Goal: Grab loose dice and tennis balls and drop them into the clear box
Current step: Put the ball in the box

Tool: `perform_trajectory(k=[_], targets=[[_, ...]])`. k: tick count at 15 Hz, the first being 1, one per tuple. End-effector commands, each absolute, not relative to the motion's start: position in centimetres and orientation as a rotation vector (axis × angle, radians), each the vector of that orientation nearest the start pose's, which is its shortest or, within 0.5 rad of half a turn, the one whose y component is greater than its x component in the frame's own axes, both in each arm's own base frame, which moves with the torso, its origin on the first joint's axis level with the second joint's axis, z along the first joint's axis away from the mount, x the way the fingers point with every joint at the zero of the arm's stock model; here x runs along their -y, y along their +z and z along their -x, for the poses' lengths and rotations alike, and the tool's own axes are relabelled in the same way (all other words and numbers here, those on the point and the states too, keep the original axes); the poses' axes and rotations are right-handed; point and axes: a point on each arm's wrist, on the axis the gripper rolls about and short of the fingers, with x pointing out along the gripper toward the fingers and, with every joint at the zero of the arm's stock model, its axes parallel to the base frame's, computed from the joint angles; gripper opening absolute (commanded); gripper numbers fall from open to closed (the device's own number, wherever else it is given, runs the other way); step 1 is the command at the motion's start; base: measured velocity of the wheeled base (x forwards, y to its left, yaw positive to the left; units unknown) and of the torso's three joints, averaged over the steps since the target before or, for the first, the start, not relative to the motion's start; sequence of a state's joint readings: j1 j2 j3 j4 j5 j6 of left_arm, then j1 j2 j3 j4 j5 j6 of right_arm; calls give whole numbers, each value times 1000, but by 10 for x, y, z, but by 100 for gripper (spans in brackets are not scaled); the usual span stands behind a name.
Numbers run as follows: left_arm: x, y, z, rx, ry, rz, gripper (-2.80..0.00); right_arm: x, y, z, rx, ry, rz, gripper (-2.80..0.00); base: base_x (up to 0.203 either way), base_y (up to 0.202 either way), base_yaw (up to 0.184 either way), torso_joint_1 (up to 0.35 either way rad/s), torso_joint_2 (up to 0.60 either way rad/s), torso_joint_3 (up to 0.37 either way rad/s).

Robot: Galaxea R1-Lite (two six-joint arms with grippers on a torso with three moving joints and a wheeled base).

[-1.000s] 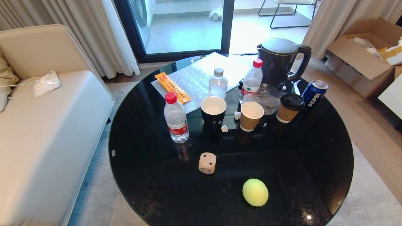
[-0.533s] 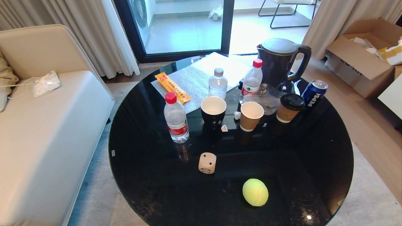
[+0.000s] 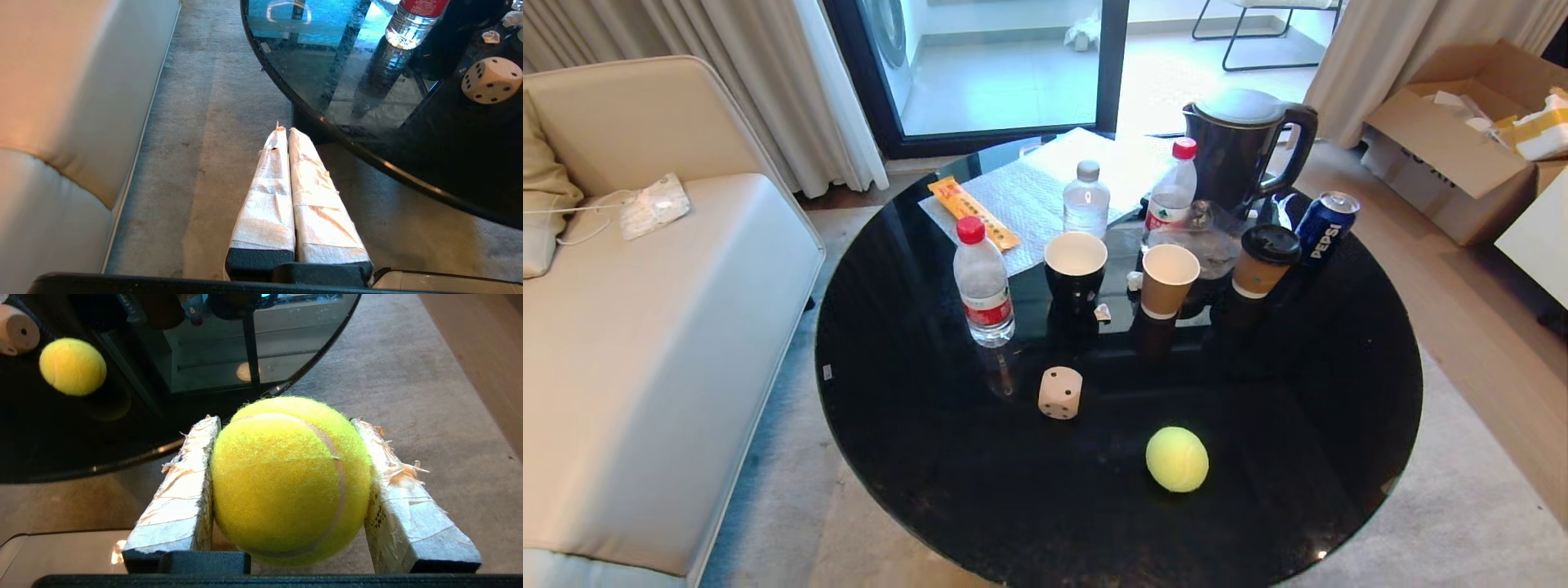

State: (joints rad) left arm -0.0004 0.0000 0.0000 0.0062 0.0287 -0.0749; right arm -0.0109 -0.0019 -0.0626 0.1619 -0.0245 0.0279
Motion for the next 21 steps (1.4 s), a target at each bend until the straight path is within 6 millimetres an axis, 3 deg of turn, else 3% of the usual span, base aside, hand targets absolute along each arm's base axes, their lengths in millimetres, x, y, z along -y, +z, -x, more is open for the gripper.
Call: perform_trajectory(k=[1, 21], targets=[[-1, 75, 23, -5, 31, 76, -280, 0, 76, 28, -99, -37, -28, -280, -178, 0, 0, 6, 2, 2], [-1, 75, 23, -5, 31, 78, -280, 0, 76, 28, -99, -38, -27, -280, -185, 0, -1, 3, 1, 3]])
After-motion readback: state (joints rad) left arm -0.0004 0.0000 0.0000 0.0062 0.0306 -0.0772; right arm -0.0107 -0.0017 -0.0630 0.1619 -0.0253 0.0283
